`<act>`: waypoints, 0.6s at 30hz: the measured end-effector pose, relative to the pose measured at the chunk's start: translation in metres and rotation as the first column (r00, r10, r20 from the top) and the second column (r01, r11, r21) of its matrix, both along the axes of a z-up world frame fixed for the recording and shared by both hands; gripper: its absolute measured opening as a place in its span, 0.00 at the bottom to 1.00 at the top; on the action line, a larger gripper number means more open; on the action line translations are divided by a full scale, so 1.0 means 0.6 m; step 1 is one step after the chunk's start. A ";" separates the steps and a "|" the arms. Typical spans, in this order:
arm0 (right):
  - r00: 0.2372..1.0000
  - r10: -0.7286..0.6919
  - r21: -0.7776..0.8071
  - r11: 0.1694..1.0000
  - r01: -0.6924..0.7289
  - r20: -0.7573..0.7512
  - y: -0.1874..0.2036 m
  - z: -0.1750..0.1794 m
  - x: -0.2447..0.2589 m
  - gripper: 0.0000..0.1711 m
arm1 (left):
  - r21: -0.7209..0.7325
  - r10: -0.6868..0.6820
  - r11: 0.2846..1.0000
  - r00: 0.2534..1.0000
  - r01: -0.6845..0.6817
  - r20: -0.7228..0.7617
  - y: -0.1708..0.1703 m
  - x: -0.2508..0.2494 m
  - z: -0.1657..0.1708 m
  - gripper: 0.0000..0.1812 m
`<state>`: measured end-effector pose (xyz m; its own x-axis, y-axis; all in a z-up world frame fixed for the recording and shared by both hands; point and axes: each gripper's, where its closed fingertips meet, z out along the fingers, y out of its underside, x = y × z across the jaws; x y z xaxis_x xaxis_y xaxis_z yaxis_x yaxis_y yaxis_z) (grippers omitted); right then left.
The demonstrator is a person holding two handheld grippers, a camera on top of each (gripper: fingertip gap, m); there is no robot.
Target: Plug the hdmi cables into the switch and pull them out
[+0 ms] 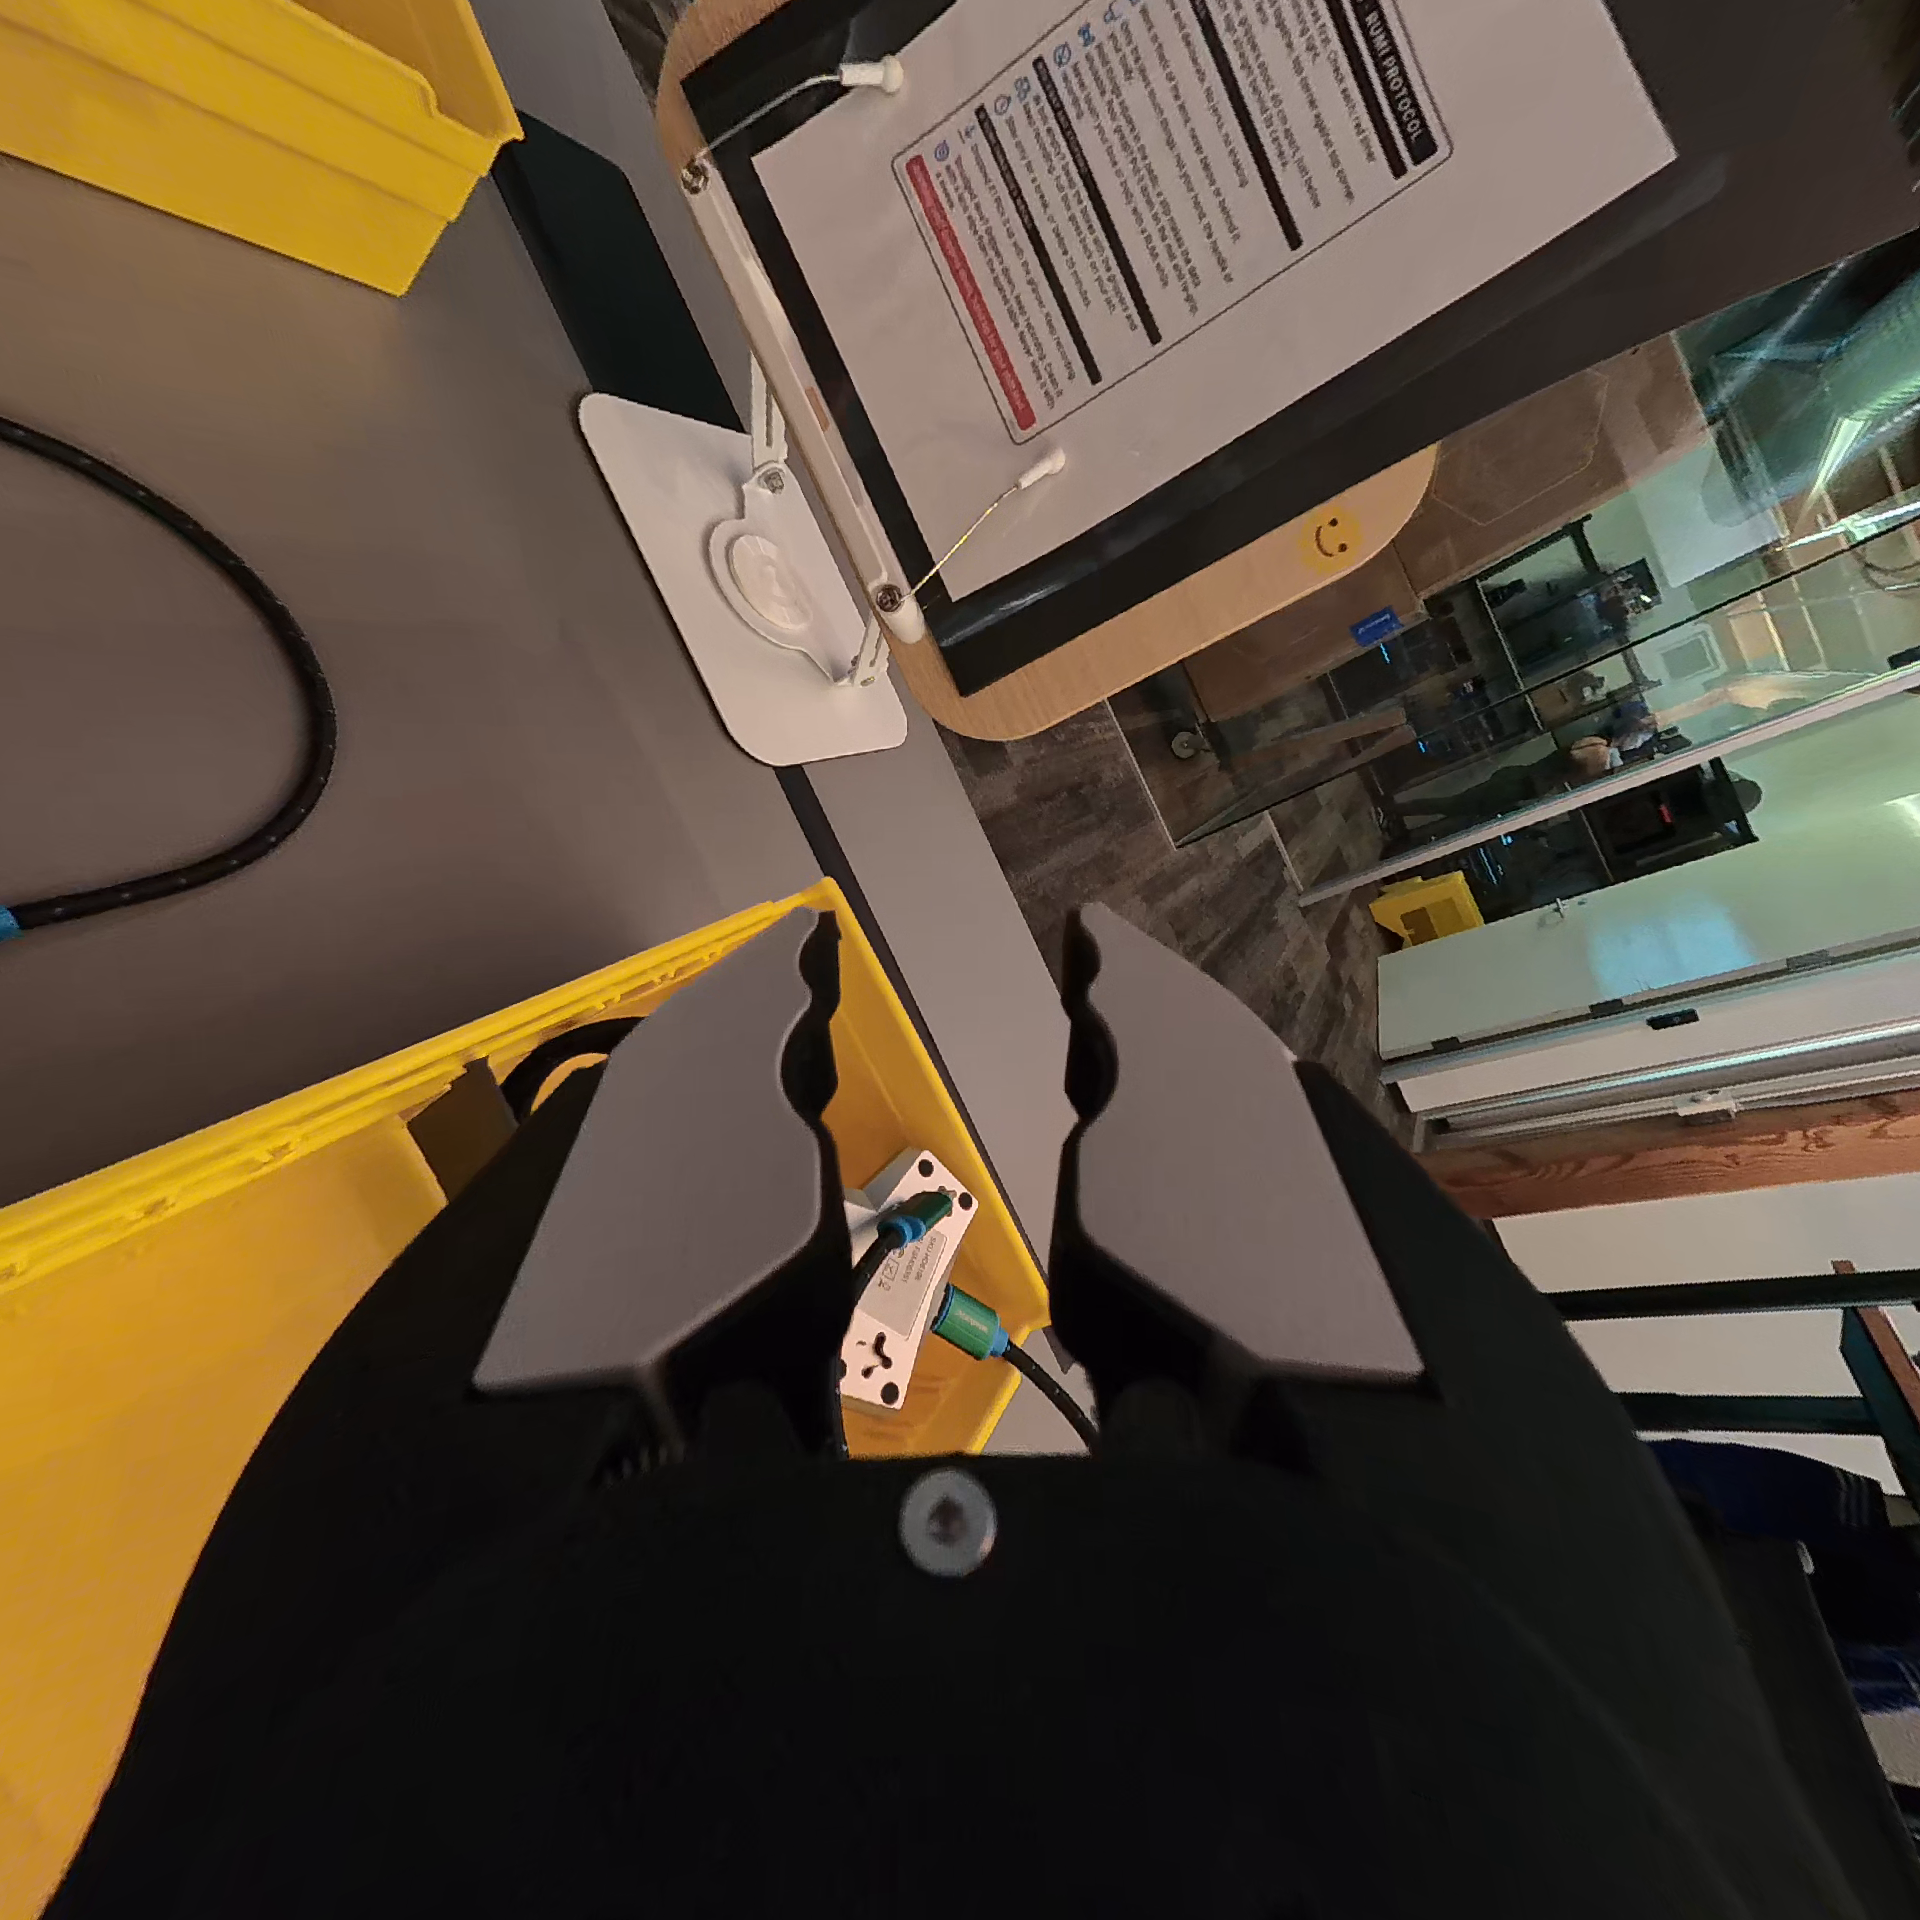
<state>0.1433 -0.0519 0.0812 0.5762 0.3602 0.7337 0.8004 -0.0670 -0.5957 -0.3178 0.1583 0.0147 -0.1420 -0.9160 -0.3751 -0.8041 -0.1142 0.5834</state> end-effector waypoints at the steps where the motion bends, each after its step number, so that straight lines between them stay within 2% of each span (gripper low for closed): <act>1: 1.000 0.002 0.003 1.000 -0.002 0.000 -0.001 0.001 0.000 0.24 | 0.008 0.015 1.000 1.000 -0.015 0.001 0.003 -0.008 -0.004 0.14; 7: 1.000 0.006 0.009 1.000 -0.006 0.000 0.000 0.003 -0.001 0.25 | 0.067 0.087 0.994 0.994 -0.091 0.059 0.026 -0.051 -0.057 0.43; 10: 1.000 0.005 0.005 1.000 -0.005 0.006 0.004 0.000 -0.002 0.25 | 0.108 0.066 0.991 0.990 -0.079 0.121 0.049 -0.055 -0.096 0.50; 15: 1.000 -0.001 -0.014 1.000 0.001 0.027 0.010 -0.011 -0.003 0.25 | 0.184 0.009 0.982 0.978 -0.048 0.209 0.094 -0.048 -0.138 0.53; 18: 0.999 -0.008 -0.025 1.000 0.008 0.037 0.014 -0.016 -0.001 0.25 | 0.188 0.030 0.979 0.968 -0.079 0.249 0.111 -0.049 -0.153 0.54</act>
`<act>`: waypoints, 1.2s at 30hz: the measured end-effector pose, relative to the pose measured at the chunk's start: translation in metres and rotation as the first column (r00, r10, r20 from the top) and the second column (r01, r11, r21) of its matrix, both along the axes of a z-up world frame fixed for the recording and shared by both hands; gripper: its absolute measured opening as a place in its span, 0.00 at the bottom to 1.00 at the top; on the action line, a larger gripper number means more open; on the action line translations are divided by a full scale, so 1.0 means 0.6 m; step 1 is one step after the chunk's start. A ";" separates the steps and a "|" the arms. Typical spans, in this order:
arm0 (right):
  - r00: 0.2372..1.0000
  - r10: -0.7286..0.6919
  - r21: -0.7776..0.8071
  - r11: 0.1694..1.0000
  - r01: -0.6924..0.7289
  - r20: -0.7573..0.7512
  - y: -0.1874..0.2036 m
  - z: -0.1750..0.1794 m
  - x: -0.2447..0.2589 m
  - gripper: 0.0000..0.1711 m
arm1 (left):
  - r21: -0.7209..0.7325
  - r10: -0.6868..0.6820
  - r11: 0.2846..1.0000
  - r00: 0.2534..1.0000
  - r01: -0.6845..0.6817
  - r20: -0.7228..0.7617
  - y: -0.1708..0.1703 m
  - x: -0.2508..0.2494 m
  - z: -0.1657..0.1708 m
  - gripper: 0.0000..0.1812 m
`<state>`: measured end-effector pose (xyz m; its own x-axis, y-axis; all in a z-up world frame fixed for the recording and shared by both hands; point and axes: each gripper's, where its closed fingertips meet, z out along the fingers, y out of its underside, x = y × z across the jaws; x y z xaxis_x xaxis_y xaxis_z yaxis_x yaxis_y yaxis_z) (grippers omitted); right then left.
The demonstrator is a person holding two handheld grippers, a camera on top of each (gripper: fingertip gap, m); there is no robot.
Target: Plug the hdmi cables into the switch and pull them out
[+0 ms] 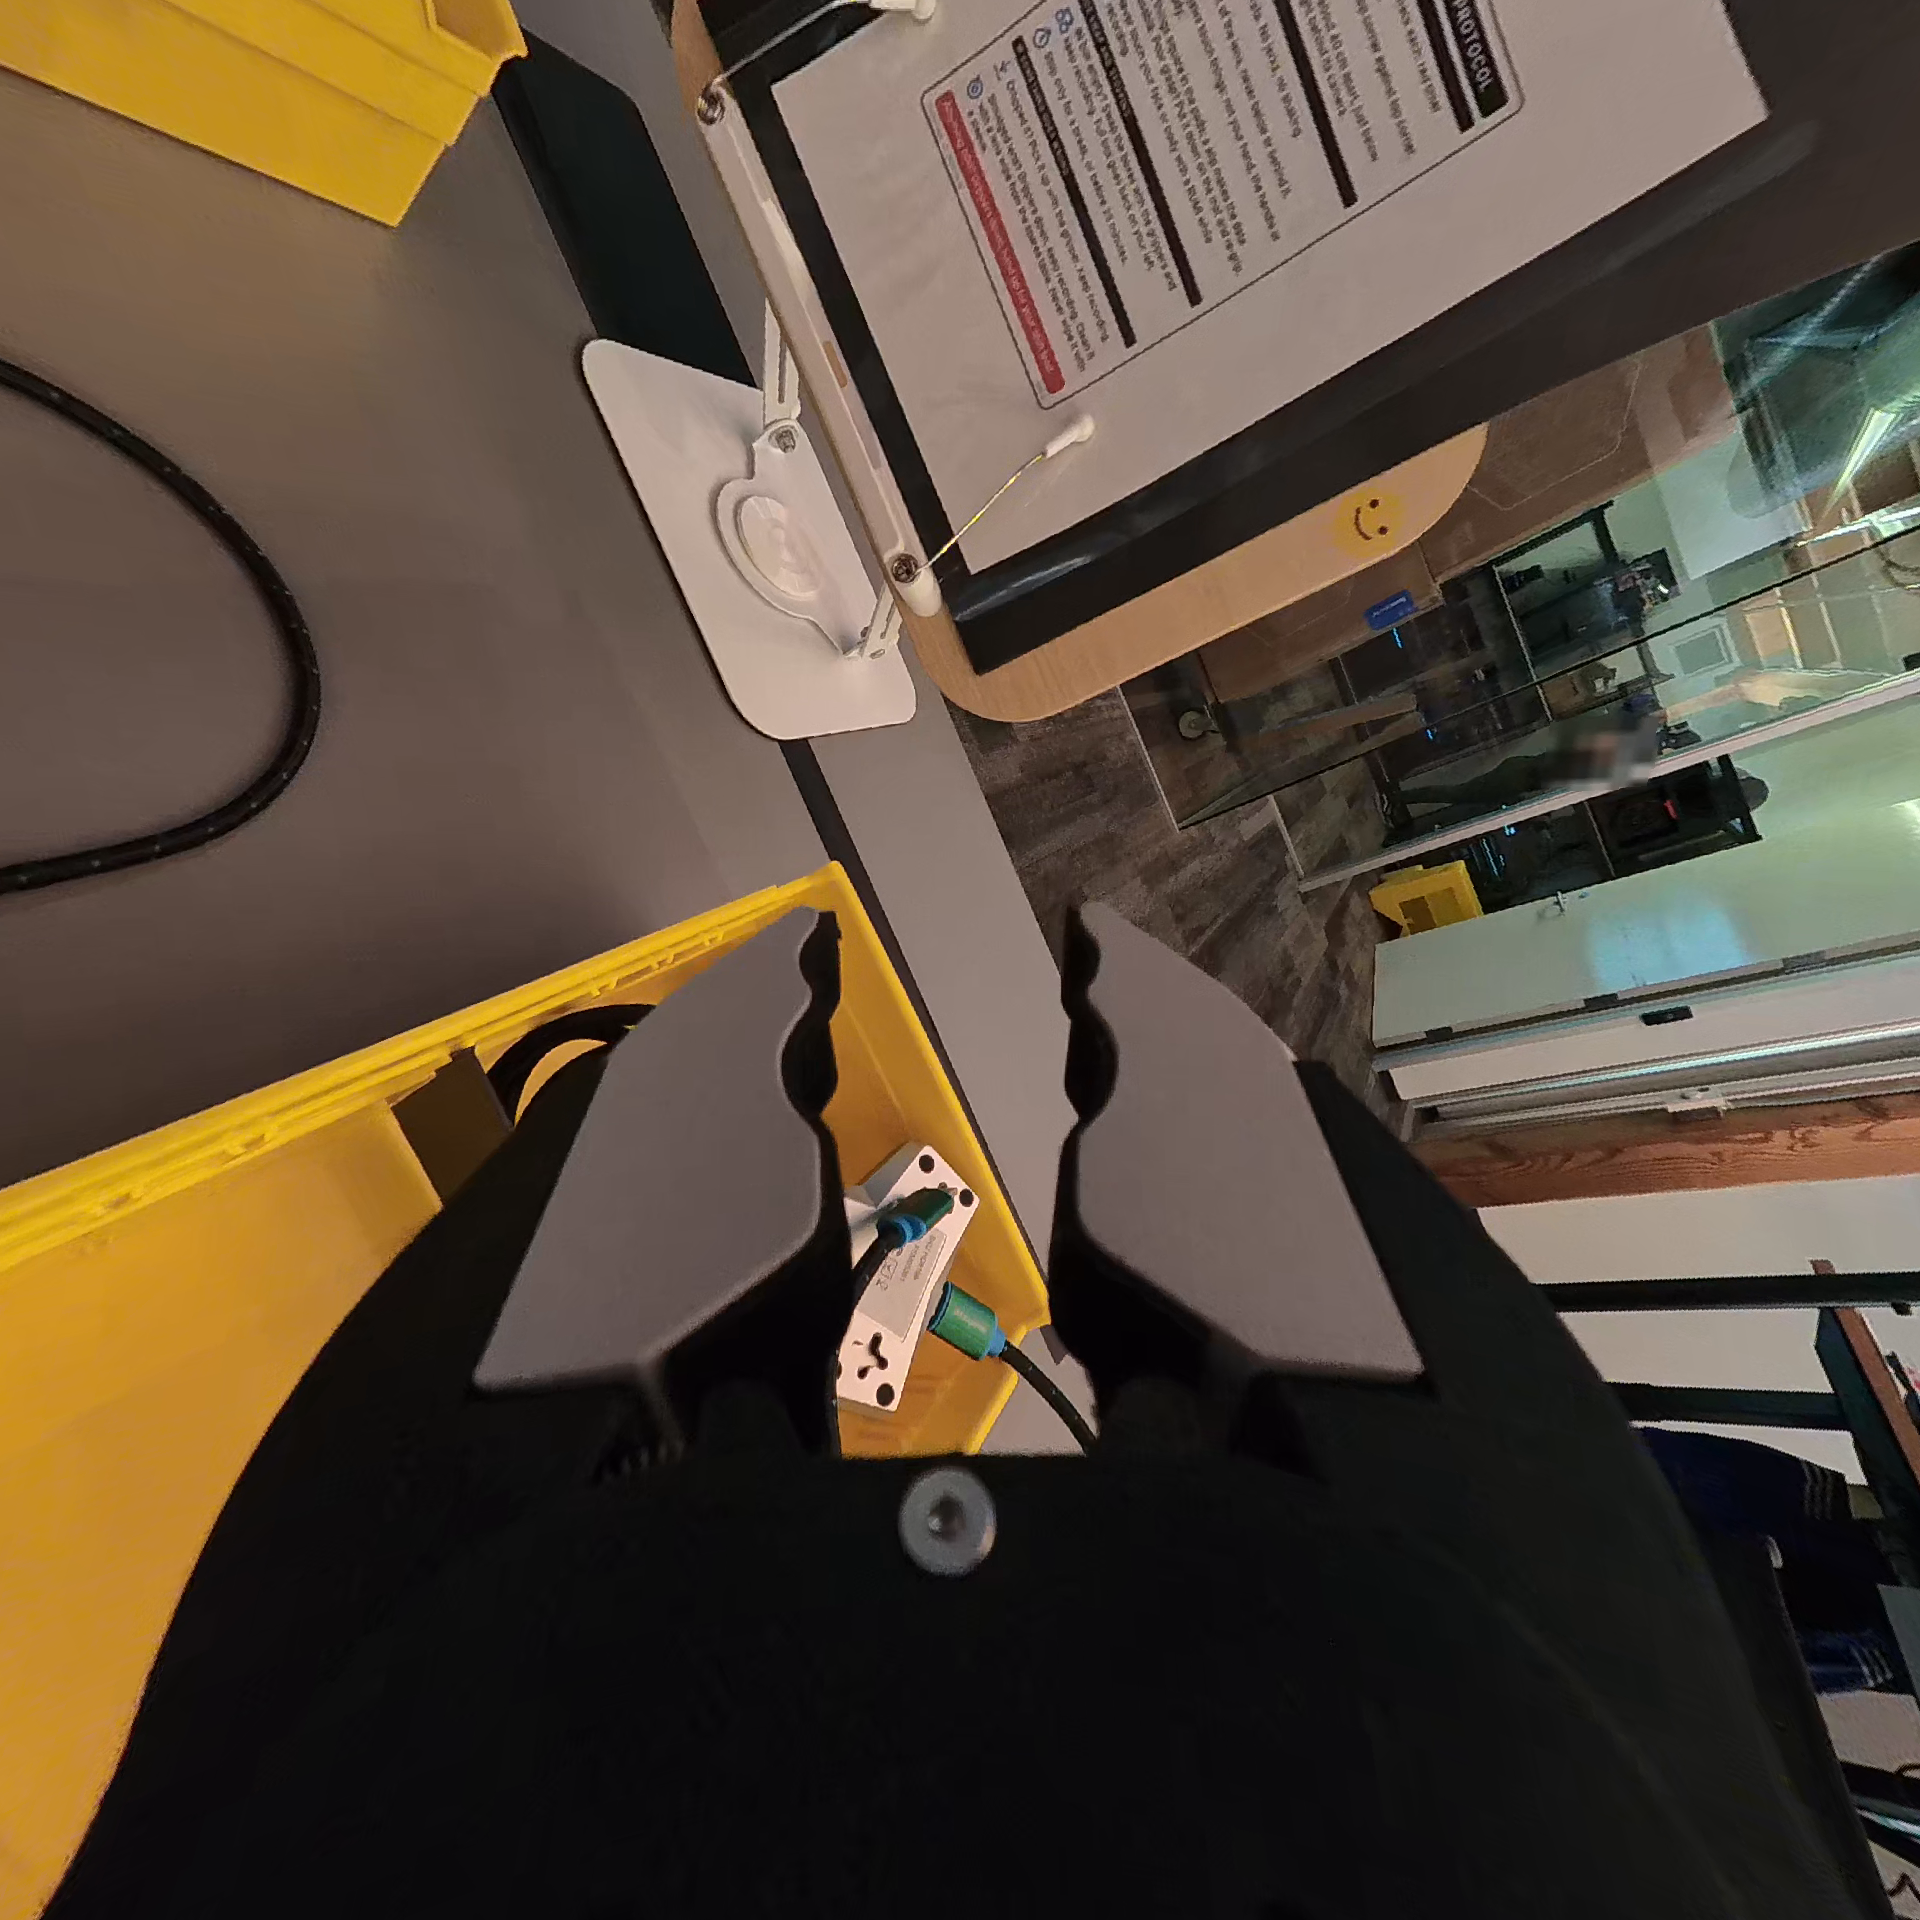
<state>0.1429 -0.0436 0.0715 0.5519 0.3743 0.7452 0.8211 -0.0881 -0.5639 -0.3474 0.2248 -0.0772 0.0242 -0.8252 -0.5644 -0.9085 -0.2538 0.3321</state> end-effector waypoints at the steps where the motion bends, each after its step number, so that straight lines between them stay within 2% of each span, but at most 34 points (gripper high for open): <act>1: 1.000 -0.002 -0.002 1.000 0.002 0.001 0.001 -0.001 0.001 0.25 | -0.011 0.012 1.000 1.000 -0.012 -0.003 0.001 -0.004 -0.006 0.53; 5: 1.000 -0.007 -0.017 1.000 0.007 0.009 0.007 -0.008 0.003 0.25 | -0.015 0.038 0.999 0.995 -0.040 -0.087 0.010 -0.031 -0.017 0.52; 8: 1.000 -0.008 -0.030 1.000 0.008 0.019 0.010 -0.014 0.002 0.24 | -0.040 0.065 0.997 0.996 -0.067 -0.056 0.009 -0.031 -0.027 0.47; 11: 1.000 -0.007 -0.037 0.999 0.008 0.025 0.012 -0.018 0.000 0.24 | -0.043 0.063 0.997 0.997 -0.064 -0.040 0.009 -0.030 -0.026 0.47; 15: 1.000 -0.006 -0.043 0.999 0.007 0.028 0.013 -0.020 -0.001 0.24 | -0.024 0.053 0.998 0.997 -0.054 -0.047 0.008 -0.028 -0.002 0.47; 22: 0.999 0.008 -0.052 0.999 -0.006 0.037 0.012 -0.023 -0.007 0.24 | 0.039 0.029 0.999 0.997 -0.026 -0.074 -0.004 -0.014 0.088 0.46; 29: 0.999 0.036 -0.018 0.999 -0.036 0.036 0.006 -0.009 -0.022 0.24 | 0.124 -0.027 0.991 0.995 0.039 -0.099 -0.038 0.024 0.206 0.47; 32: 0.995 0.093 0.016 0.995 -0.093 0.038 0.002 0.001 -0.047 0.24 | 0.154 -0.058 0.986 0.996 0.067 -0.065 -0.065 0.058 0.261 0.47; 36: 0.971 0.235 0.098 0.966 -0.239 0.053 -0.007 0.018 -0.108 0.24 | 0.177 -0.127 0.977 0.992 0.123 0.013 -0.119 0.121 0.330 0.47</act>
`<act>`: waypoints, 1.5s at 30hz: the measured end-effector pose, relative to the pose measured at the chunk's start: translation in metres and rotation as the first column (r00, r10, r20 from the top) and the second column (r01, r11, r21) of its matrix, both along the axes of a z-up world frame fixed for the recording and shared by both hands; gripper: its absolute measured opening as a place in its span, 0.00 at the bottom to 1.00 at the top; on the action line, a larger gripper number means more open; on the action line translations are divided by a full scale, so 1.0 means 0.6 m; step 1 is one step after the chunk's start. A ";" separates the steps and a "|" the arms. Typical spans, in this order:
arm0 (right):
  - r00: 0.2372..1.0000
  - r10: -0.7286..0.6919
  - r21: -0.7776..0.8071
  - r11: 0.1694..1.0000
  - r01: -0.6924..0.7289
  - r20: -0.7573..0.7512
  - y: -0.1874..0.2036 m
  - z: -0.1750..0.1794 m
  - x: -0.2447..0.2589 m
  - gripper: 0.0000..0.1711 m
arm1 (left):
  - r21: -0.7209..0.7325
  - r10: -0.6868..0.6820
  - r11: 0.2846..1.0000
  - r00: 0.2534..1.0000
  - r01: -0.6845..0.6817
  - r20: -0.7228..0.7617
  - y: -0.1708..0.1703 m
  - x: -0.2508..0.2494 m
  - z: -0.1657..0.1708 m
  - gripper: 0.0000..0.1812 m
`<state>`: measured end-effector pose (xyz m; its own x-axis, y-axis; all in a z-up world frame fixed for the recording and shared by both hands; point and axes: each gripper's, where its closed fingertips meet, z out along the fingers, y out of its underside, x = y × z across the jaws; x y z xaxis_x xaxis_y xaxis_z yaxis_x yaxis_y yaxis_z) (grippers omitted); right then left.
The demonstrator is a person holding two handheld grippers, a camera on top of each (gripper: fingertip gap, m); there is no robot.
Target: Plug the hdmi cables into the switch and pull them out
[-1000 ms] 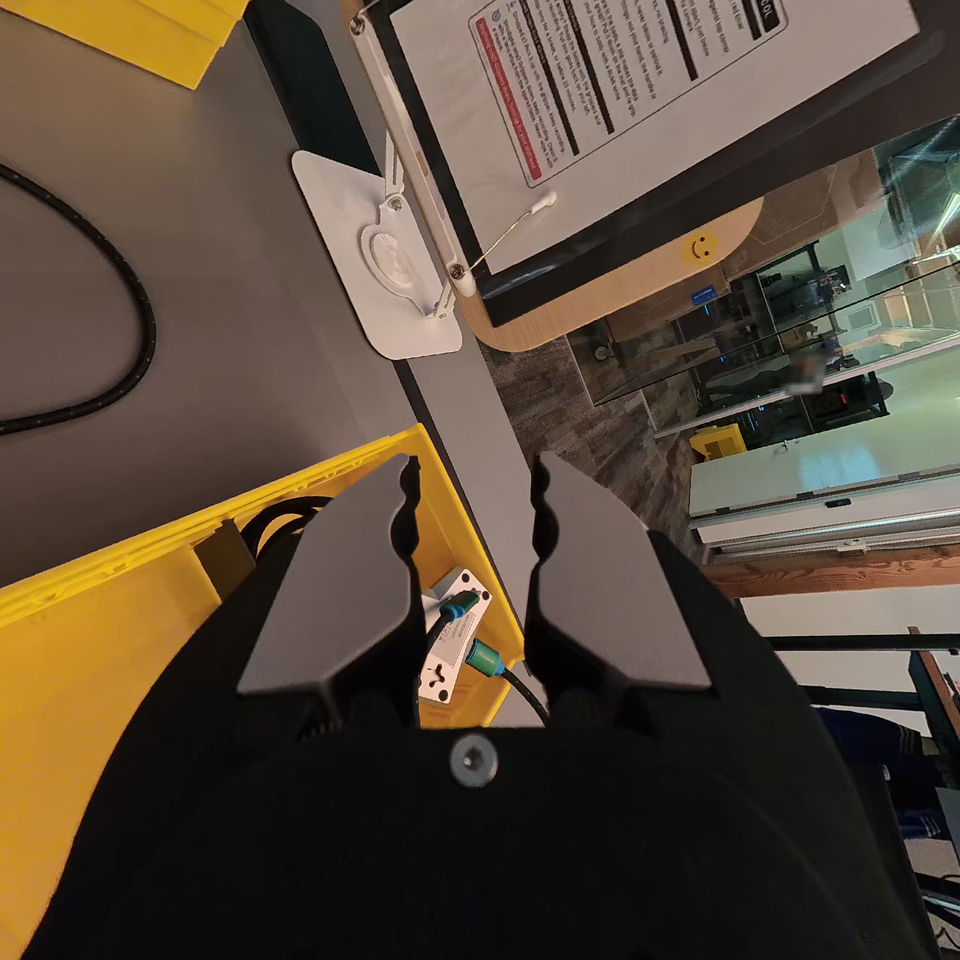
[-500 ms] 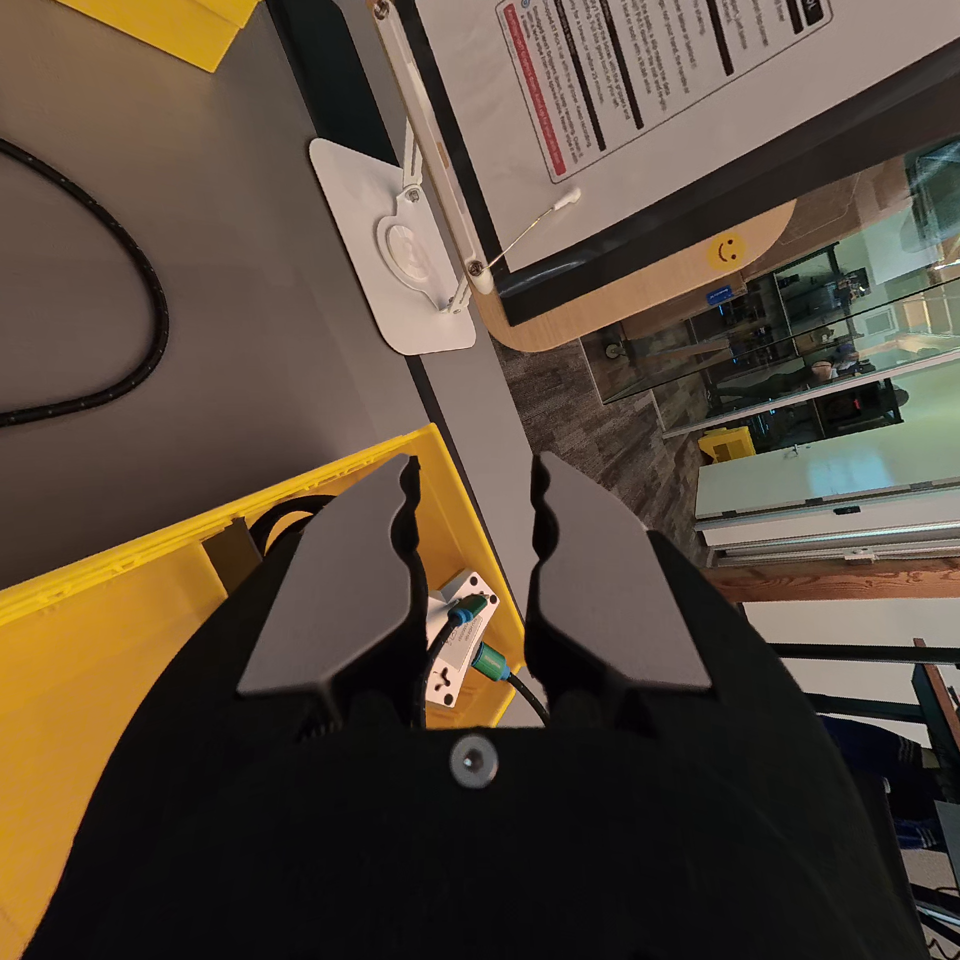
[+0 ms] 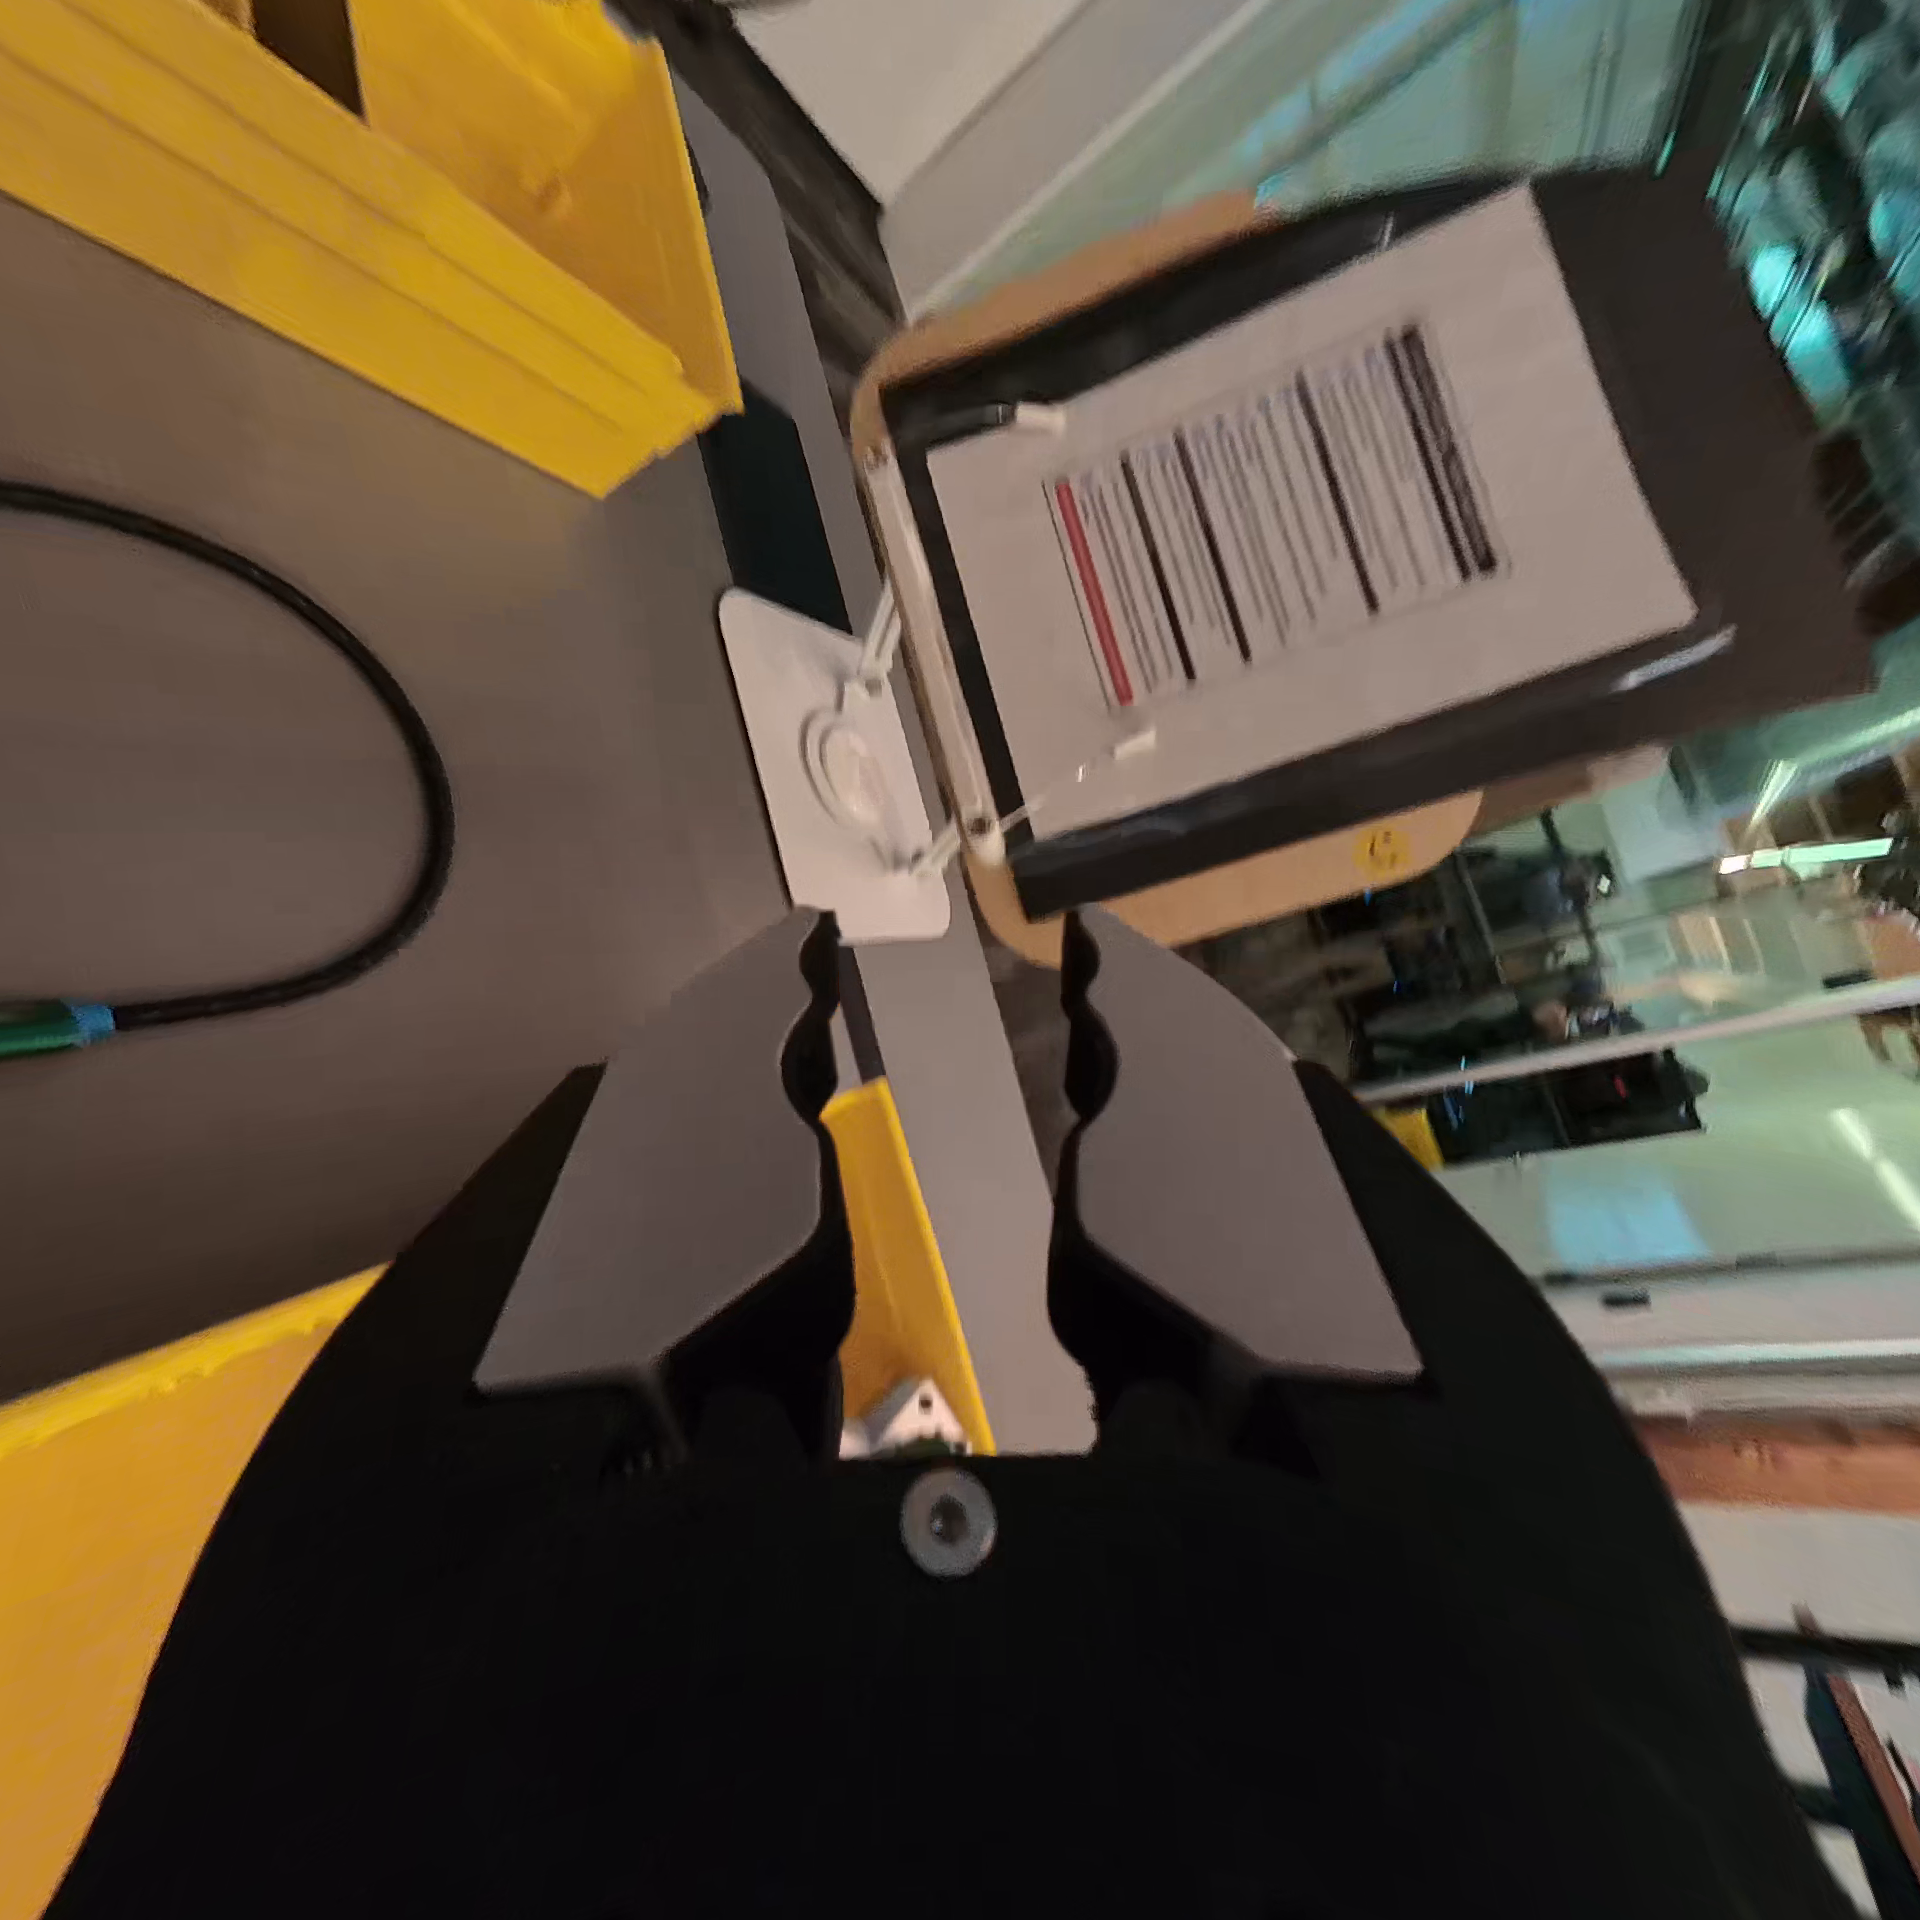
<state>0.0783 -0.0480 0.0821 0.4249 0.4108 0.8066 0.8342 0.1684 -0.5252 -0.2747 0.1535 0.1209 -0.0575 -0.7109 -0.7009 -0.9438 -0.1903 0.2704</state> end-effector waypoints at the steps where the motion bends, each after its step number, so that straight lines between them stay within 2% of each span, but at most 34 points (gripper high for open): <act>1: 0.999 0.046 0.034 0.998 -0.045 -0.015 -0.002 0.007 -0.019 0.24 | -0.005 -0.023 1.000 0.999 0.023 0.027 -0.017 0.020 0.014 0.47; 5: 0.958 0.265 0.288 0.931 -0.224 -0.111 -0.021 0.057 -0.103 0.25 | -0.061 -0.134 0.988 0.980 0.144 0.149 -0.105 0.116 0.051 0.46; 8: 0.935 0.336 0.453 0.855 -0.252 -0.115 -0.029 0.071 -0.137 0.25 | -0.108 -0.234 0.960 0.953 0.257 0.192 -0.178 0.186 0.055 0.46; 10: 0.935 0.333 0.459 0.854 -0.245 -0.119 -0.023 0.062 -0.156 0.27 | -0.131 -0.295 0.937 0.936 0.323 0.193 -0.222 0.225 0.052 0.46; 12: 0.928 0.342 0.467 0.851 -0.240 -0.146 -0.026 0.063 -0.181 0.33 | -0.166 -0.331 0.916 0.921 0.366 0.204 -0.262 0.261 0.043 0.46; 14: 0.924 0.352 0.520 0.823 -0.229 -0.149 -0.040 0.073 -0.204 0.34 | -0.188 -0.355 0.900 0.911 0.394 0.210 -0.291 0.292 0.037 0.46; 21: 0.952 0.252 0.647 0.758 -0.085 -0.171 -0.049 0.107 -0.193 0.35 | -0.269 -0.358 0.871 0.906 0.411 0.224 -0.346 0.364 0.014 0.46; 24: 0.973 0.206 0.673 0.735 -0.084 -0.103 -0.047 0.105 -0.189 0.35 | -0.319 -0.340 0.854 0.904 0.412 0.258 -0.370 0.390 0.005 0.46; 26: 0.977 0.204 0.695 0.711 -0.105 -0.061 -0.052 0.102 -0.194 0.32 | -0.354 -0.327 0.836 0.899 0.419 0.291 -0.386 0.406 -0.002 0.46; 28: 0.981 0.182 0.723 0.687 -0.080 -0.064 -0.057 0.106 -0.188 0.23 | -0.379 -0.319 0.818 0.889 0.433 0.327 -0.398 0.419 -0.008 0.46; 30: 0.983 0.179 0.726 0.682 -0.090 -0.046 -0.059 0.106 -0.182 0.21 | -0.381 -0.327 0.807 0.879 0.451 0.348 -0.399 0.423 -0.009 0.46; 31: 0.984 0.172 0.735 0.673 -0.087 -0.042 -0.061 0.108 -0.175 0.17 | -0.368 -0.345 0.800 0.865 0.474 0.364 -0.398 0.423 -0.007 0.46; 32: 0.983 0.179 0.739 0.666 -0.102 -0.026 -0.066 0.109 -0.170 0.08 | -0.358 -0.364 0.789 0.849 0.499 0.382 -0.396 0.420 -0.005 0.45; 33: 0.979 0.202 0.718 0.683 -0.136 -0.006 -0.066 0.105 -0.171 0.08 | -0.347 -0.383 0.775 0.829 0.529 0.408 -0.397 0.416 -0.004 0.40; 38: 0.965 0.260 0.551 0.809 -0.203 -0.026 -0.048 0.086 -0.163 0.08 | -0.186 -0.438 0.753 0.692 0.631 0.575 -0.386 0.396 -0.008 0.48; 41: 0.952 0.303 0.463 0.851 -0.247 -0.051 -0.044 0.077 -0.158 0.08 | 0.002 -0.480 0.727 0.506 0.686 0.717 -0.387 0.395 -0.008 0.48; 45: 0.918 0.370 0.356 0.885 -0.301 -0.145 -0.045 0.070 -0.154 0.08 | 0.230 -0.466 0.729 0.221 0.645 0.857 -0.377 0.379 -0.007 0.51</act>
<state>-0.0141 -0.0748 0.1244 0.4759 0.2922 0.8295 0.5782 0.6068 -0.5455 -0.0472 -0.0725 0.1169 0.0422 -0.8430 -0.5362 -0.5290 0.4364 -0.7278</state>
